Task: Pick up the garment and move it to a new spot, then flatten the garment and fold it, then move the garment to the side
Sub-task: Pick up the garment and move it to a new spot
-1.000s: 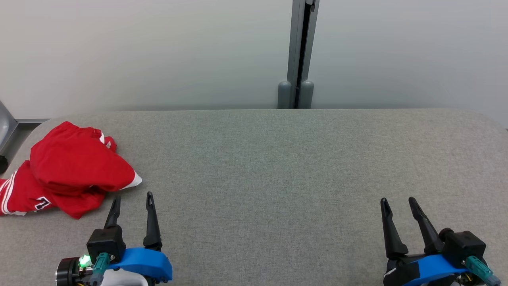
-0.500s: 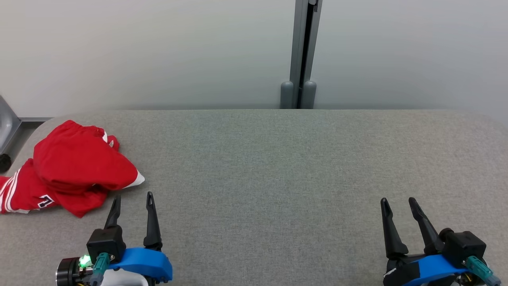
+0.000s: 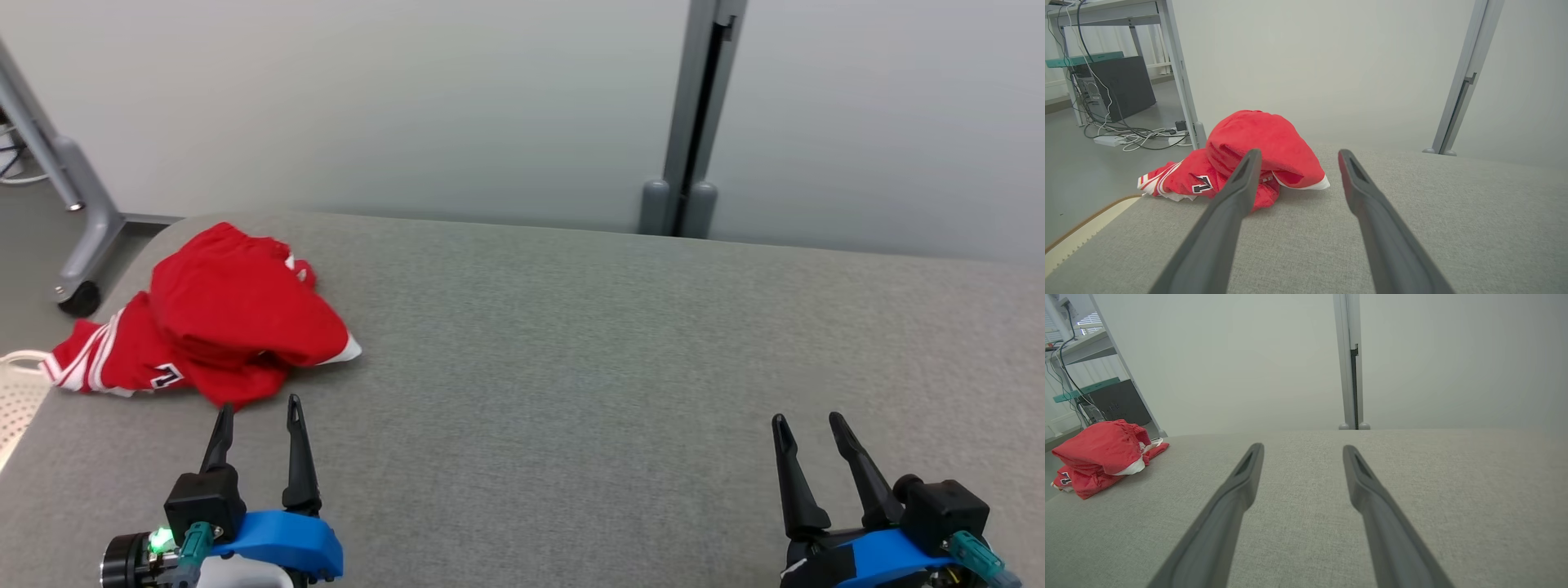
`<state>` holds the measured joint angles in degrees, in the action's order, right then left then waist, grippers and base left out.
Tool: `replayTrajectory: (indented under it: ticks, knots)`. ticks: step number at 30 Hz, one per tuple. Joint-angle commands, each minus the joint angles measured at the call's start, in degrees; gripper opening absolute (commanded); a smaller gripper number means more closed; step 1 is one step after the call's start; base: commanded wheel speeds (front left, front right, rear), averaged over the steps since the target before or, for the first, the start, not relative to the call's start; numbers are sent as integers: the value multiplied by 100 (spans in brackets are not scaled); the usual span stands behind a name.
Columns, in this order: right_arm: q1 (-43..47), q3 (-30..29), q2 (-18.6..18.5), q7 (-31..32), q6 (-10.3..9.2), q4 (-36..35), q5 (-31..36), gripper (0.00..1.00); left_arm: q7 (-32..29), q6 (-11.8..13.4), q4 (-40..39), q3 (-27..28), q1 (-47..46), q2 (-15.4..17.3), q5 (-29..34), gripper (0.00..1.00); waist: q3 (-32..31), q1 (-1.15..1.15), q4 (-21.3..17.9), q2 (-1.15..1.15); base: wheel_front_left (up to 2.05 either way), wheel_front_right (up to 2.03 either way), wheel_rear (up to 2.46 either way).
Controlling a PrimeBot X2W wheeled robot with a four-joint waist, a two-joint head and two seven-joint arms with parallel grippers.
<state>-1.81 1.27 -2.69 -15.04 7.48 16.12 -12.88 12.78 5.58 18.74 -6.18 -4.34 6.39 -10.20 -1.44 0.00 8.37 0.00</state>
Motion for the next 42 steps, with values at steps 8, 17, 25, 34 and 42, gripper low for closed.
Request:
replayTrajectory:
  ticks: [8, 17, 25, 34, 42]
  knots:
    - [68, 58, -35, -21, 3, 41, -57, 100, -1, 53, -83, 39, 26, 104, -73, 100, 38, 0, 632, 0, 0, 0, 0]
    - [60, 81, -36, -21, 3, 38, -73, 100, -29, 99, -132, 64, 64, 169, -130, 100, 95, 0, 1336, 0, 0, 0, 0]
    - [78, 117, -36, -22, 3, 60, -100, 100, -45, 120, -164, 33, 43, 202, -167, 100, 142, 0, 2025, 0, 0, 0, 0]
    - [-270, 447, -37, -22, 3, 244, -58, 100, 61, 299, -343, 266, 317, 232, -333, 100, 272, 0, 2151, 0, 0, 0, 0]
    - [-323, 435, -35, -22, 3, 312, -44, 100, 113, 251, -363, 254, 307, 240, -399, 100, 239, 0, 2115, 0, 0, 0, 0]
